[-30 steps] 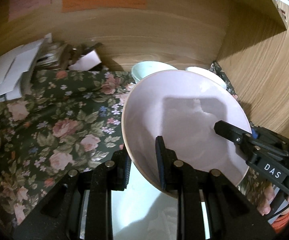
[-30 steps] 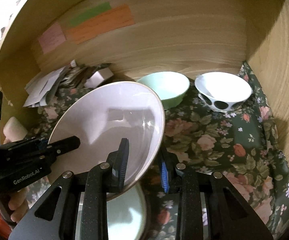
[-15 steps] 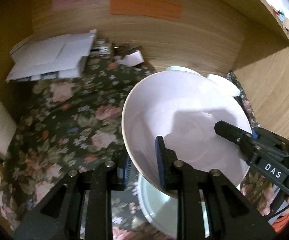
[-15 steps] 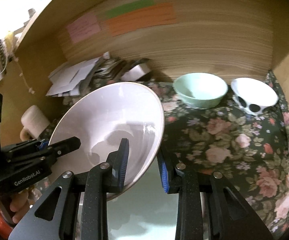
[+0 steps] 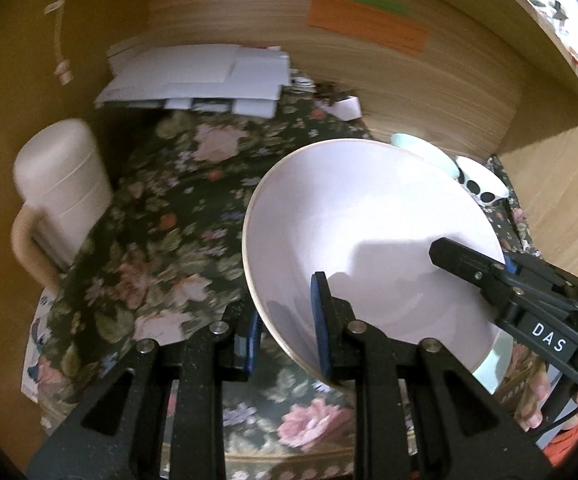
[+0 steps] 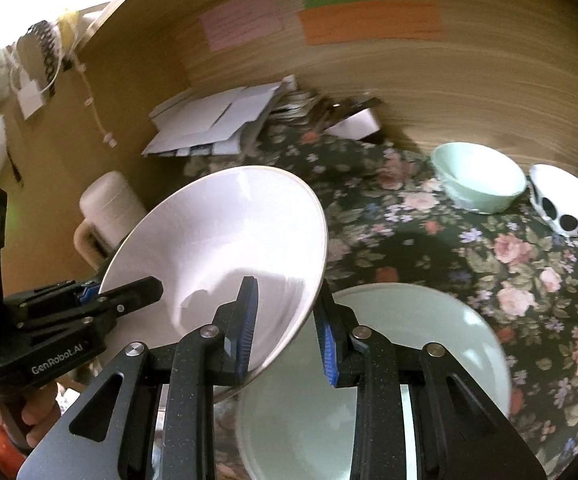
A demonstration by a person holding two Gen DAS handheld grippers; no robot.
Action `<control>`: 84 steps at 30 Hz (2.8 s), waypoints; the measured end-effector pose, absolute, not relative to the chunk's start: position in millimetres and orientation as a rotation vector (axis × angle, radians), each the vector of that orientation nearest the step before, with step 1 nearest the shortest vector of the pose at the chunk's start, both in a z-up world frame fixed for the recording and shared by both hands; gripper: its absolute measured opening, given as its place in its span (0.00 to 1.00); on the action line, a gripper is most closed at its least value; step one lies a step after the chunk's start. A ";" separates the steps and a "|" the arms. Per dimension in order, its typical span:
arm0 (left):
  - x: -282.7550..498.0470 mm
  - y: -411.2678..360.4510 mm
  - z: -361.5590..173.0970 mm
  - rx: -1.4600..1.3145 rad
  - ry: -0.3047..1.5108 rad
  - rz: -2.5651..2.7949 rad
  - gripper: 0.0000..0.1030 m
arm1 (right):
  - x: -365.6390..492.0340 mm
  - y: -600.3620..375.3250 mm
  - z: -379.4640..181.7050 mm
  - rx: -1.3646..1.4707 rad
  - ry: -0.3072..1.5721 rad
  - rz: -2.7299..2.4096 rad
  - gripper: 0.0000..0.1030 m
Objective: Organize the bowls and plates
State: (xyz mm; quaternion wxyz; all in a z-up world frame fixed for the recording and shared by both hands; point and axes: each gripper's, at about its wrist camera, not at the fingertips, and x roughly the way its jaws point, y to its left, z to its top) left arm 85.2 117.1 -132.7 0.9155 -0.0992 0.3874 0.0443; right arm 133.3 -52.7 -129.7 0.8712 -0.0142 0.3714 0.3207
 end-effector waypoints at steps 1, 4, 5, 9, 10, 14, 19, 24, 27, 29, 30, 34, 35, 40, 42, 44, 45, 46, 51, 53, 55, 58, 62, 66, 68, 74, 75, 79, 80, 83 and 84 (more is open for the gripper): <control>82.2 121.8 -133.5 -0.210 0.798 0.098 0.22 | 131.5 -47.9 -131.1 -0.034 0.779 0.676 0.25; 73.7 134.1 -136.3 -0.226 0.799 0.116 0.22 | 125.9 -35.1 -135.6 -0.050 0.788 0.694 0.25; 71.0 138.3 -137.5 -0.232 0.800 0.122 0.22 | 124.5 -30.7 -137.0 -0.057 0.790 0.699 0.25; 63.2 153.0 -143.6 -0.255 0.808 0.144 0.22 | 120.8 -12.9 -144.4 -0.080 0.804 0.721 0.25; 62.0 155.7 -144.9 -0.259 0.810 0.149 0.22 | 119.9 -9.6 -146.5 -0.083 0.809 0.726 0.25; 57.6 167.2 -151.7 -0.275 0.823 0.164 0.22 | 117.8 2.7 -155.5 -0.097 0.834 0.741 0.25; 57.5 177.1 -160.6 -0.289 0.838 0.170 0.22 | 117.3 13.7 -165.6 -0.122 0.861 0.742 0.25; 62.4 184.1 -173.0 -0.308 0.866 0.163 0.22 | 121.3 20.5 -175.8 -0.151 0.897 0.720 0.25; 67.5 185.1 -181.3 -0.312 0.886 0.156 0.22 | 124.5 22.0 -181.7 -0.165 0.922 0.702 0.25; 70.1 185.3 -184.3 -0.308 0.886 0.153 0.22 | 126.4 21.5 -184.5 -0.163 0.936 0.694 0.25; 70.6 184.7 -183.8 -0.301 0.877 0.149 0.22 | 127.0 21.3 -185.5 -0.163 0.940 0.691 0.25; 73.8 184.7 -184.1 -0.297 0.873 0.141 0.22 | 128.8 22.2 -187.0 -0.170 0.950 0.685 0.27; 73.6 184.1 -184.0 -0.293 0.872 0.141 0.22 | 129.2 22.4 -187.2 -0.169 0.952 0.686 0.27; 72.8 181.9 -184.2 -0.281 0.868 0.133 0.25 | 130.4 21.1 -190.4 -0.174 0.960 0.687 0.28; 72.7 182.2 -183.6 -0.281 0.871 0.140 0.32 | 130.9 18.8 -189.2 -0.167 0.953 0.687 0.34; 71.2 183.6 -182.0 -0.284 0.867 0.159 0.42 | 131.1 14.4 -185.6 -0.158 0.938 0.673 0.45; 70.2 184.6 -180.8 -0.284 0.861 0.166 0.45 | 130.8 12.3 -183.8 -0.153 0.929 0.665 0.51; 69.8 185.5 -179.7 -0.283 0.857 0.170 0.46 | 130.7 8.8 -180.8 -0.143 0.916 0.664 0.55; 66.1 188.5 -163.6 -0.283 0.825 0.189 0.50 | 135.2 -8.3 -167.0 -0.114 0.881 0.645 0.63; 65.0 187.1 -153.8 -0.277 0.802 0.194 0.51 | 138.0 -17.3 -159.5 -0.097 0.865 0.643 0.63; 64.4 184.4 -142.8 -0.271 0.775 0.196 0.54 | 140.2 -25.8 -151.2 -0.092 0.840 0.635 0.63; 65.4 177.0 -123.2 -0.255 0.730 0.187 0.55 | 142.8 -40.3 -137.7 -0.093 0.797 0.614 0.64; 71.4 162.9 -100.7 -0.231 0.679 0.168 0.59 | 150.0 -65.4 -117.5 -0.086 0.736 0.567 0.66; 83.7 147.9 -82.2 -0.211 0.652 0.134 0.61 | 159.3 -88.6 -101.7 -0.091 0.691 0.514 0.66; 93.6 138.7 -74.2 -0.206 0.642 0.119 0.64 | 165.3 -100.8 -94.8 -0.090 0.676 0.490 0.66; 126.5 108.2 -59.7 -0.150 0.623 0.081 0.70 | 185.6 -135.2 -85.1 -0.074 0.656 0.418 0.66; 131.9 104.0 -58.6 -0.145 0.622 0.074 0.72 | 190.2 -140.5 -85.2 -0.068 0.659 0.407 0.66; 158.6 89.0 -56.7 -0.138 0.621 0.051 0.79 | 209.3 -159.8 -88.6 -0.039 0.680 0.367 0.67; 165.7 85.6 -57.6 -0.137 0.625 0.048 0.79 | 212.9 -162.7 -89.5 -0.036 0.684 0.358 0.67; 189.0 75.3 -62.4 -0.126 0.647 0.037 0.79 | 231.5 -174.1 -94.8 -0.026 0.701 0.325 0.67; 195.6 73.0 -64.5 -0.121 0.654 0.038 0.79 | 238.4 -177.5 -97.3 -0.019 0.708 0.319 0.67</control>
